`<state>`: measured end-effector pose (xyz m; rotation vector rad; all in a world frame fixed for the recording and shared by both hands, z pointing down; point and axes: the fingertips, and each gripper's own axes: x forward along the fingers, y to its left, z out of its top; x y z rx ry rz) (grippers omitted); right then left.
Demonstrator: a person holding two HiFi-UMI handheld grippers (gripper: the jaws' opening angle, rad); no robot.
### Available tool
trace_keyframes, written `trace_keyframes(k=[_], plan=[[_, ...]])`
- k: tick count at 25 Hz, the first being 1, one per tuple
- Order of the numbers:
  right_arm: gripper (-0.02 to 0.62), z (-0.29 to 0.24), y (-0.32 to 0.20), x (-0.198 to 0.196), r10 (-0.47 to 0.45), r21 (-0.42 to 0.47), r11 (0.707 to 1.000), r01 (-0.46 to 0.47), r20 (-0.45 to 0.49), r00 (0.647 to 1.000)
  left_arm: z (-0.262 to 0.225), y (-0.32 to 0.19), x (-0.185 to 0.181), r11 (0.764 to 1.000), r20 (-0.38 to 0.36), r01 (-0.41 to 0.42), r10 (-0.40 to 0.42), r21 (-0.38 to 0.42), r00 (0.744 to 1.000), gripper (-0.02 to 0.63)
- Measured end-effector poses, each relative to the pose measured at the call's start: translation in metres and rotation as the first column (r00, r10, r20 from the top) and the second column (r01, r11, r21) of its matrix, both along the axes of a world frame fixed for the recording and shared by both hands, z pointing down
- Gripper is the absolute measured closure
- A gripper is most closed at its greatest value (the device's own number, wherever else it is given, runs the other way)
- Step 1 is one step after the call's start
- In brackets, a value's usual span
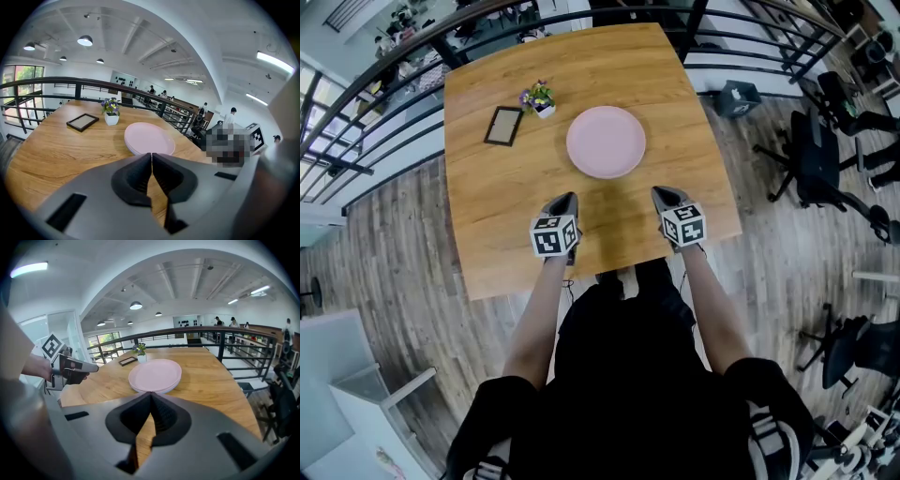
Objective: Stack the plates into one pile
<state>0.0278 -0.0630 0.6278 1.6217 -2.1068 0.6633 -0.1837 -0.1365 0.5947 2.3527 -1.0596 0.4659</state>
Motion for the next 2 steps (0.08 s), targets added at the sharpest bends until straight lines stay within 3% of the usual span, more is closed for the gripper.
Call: trace_keyframes(k=[2], plan=[[0.588,-0.0016,0.0008,0.0009,-0.003,0.002,1.000,0.003,-0.005,1.000,-0.0022,0.0009,0.0022,1.000,0.000,-0.003,0.003,0.001,1.000,0.580]])
